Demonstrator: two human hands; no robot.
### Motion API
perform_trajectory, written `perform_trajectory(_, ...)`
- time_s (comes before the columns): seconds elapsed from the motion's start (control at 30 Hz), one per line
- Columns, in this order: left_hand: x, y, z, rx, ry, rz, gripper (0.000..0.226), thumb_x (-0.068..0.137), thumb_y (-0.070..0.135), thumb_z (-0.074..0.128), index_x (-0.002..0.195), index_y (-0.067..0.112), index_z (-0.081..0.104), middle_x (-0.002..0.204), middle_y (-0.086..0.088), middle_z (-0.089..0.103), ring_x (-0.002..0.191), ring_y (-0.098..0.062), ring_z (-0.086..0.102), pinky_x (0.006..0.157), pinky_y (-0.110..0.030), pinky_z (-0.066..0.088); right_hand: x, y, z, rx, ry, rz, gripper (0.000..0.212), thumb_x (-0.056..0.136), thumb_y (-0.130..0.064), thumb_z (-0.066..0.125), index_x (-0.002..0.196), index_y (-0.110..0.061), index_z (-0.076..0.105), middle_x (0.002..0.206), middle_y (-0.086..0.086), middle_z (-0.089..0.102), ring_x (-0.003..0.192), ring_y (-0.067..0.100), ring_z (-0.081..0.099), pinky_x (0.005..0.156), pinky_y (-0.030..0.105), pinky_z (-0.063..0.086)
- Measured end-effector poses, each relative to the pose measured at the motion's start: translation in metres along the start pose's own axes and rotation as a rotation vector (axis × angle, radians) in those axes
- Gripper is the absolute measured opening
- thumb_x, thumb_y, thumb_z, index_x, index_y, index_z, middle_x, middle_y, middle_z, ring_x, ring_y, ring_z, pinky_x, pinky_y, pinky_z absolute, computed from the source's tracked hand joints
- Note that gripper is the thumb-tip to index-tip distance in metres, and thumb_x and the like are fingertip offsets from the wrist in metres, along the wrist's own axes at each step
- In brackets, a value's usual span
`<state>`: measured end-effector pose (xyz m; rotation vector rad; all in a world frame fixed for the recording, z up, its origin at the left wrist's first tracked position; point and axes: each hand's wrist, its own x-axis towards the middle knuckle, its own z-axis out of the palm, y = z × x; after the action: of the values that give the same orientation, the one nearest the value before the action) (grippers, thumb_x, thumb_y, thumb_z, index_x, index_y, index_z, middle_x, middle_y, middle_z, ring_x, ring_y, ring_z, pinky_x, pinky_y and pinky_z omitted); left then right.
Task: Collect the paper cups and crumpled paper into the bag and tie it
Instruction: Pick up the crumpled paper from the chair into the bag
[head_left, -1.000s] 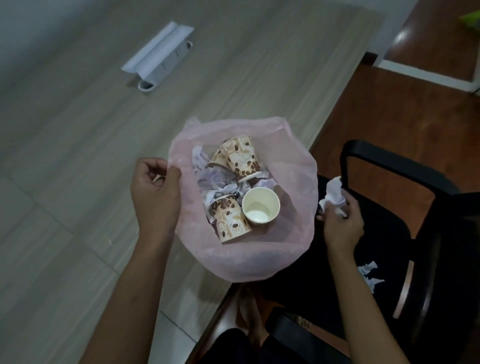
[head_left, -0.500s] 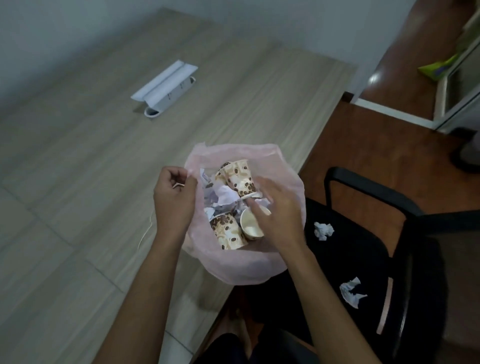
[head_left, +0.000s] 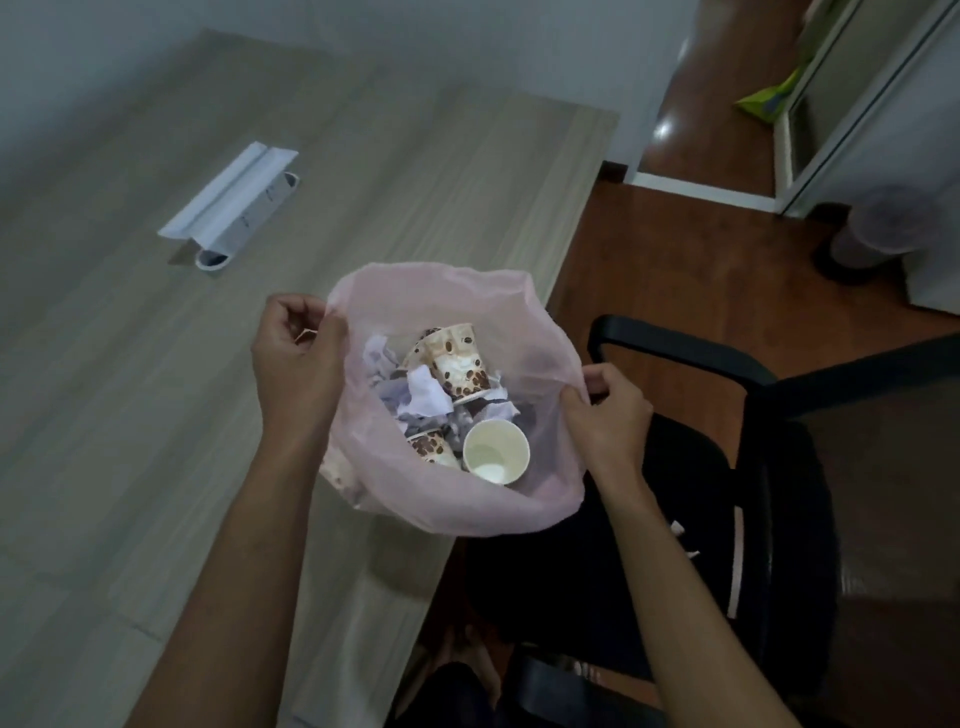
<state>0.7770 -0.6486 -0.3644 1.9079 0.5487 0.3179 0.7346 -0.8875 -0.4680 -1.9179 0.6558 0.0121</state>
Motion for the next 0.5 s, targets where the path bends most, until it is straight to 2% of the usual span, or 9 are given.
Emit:
perform_trajectory(0.1,-0.006,0.009,-0.016,0.002,0.035,0.014,0.019,0.083,0.013,0.060,0.077,0.029,0.053,0.076,0.007,0.056,0.067,-0.007,0.051,0.067,-0.031,0.045,-0.015,-0.005,-0.005,0.075,-0.077,-0.008,0.008,0.083,-0.031,0.067,0.085,-0.024,0.068,0.078,-0.011,0.068,0.062,0.002,0.057,0.056,0.014,0.045)
perform_trajectory(0.23,-0.011,0.038,-0.038,-0.040,0.089,0.056,0.021,0.087,0.015,0.062,0.076,0.030,0.052,0.074,0.011,0.054,0.062,0.001,0.048,0.066,-0.023,0.043,-0.009,-0.023,-0.011,0.277,-0.020,0.106,0.034,0.097,-0.045,0.048,0.084,-0.022,0.068,0.081,-0.012,0.070,0.071,0.005,0.062,0.065,0.019,0.050)
perform_trajectory(0.3,-0.013,0.057,-0.048,-0.067,0.107,0.091,0.020,0.088,0.016,0.062,0.077,0.030,0.052,0.074,0.011,0.054,0.062,0.001,0.048,0.066,-0.021,0.042,0.005,-0.030,-0.011,0.211,0.016,0.171,0.032,0.097,-0.043,0.049,0.091,-0.019,0.068,0.089,-0.006,0.071,0.082,0.011,0.065,0.074,0.027,0.053)
perform_trajectory(0.37,-0.020,0.077,-0.053,-0.105,0.120,0.126,0.019,0.088,0.017,0.062,0.077,0.030,0.053,0.074,0.011,0.053,0.061,0.002,0.047,0.065,-0.020,0.042,0.018,-0.034,-0.014,0.093,-0.015,0.191,0.021,0.092,-0.035,0.059,0.100,-0.017,0.067,0.102,0.001,0.071,0.094,0.019,0.066,0.085,0.036,0.054)
perform_trajectory(0.43,-0.032,0.096,-0.059,-0.139,0.130,0.152,0.017,0.089,0.019,0.062,0.078,0.029,0.053,0.073,0.010,0.053,0.061,0.001,0.046,0.063,-0.020,0.041,0.028,-0.043,-0.022,-0.041,-0.062,0.176,0.029,0.088,-0.027,0.063,0.114,-0.014,0.064,0.115,0.008,0.067,0.106,0.027,0.063,0.092,0.038,0.052)
perform_trajectory(0.5,-0.044,0.110,-0.067,-0.170,0.135,0.172,0.014,0.088,0.022,0.062,0.079,0.029,0.054,0.074,0.008,0.054,0.063,-0.004,0.047,0.063,-0.024,0.042,0.035,-0.054,-0.032,-0.138,-0.072,0.121,0.045,0.083,-0.035,0.058,0.124,-0.014,0.061,0.125,0.015,0.061,0.114,0.036,0.057,0.095,0.043,0.049)
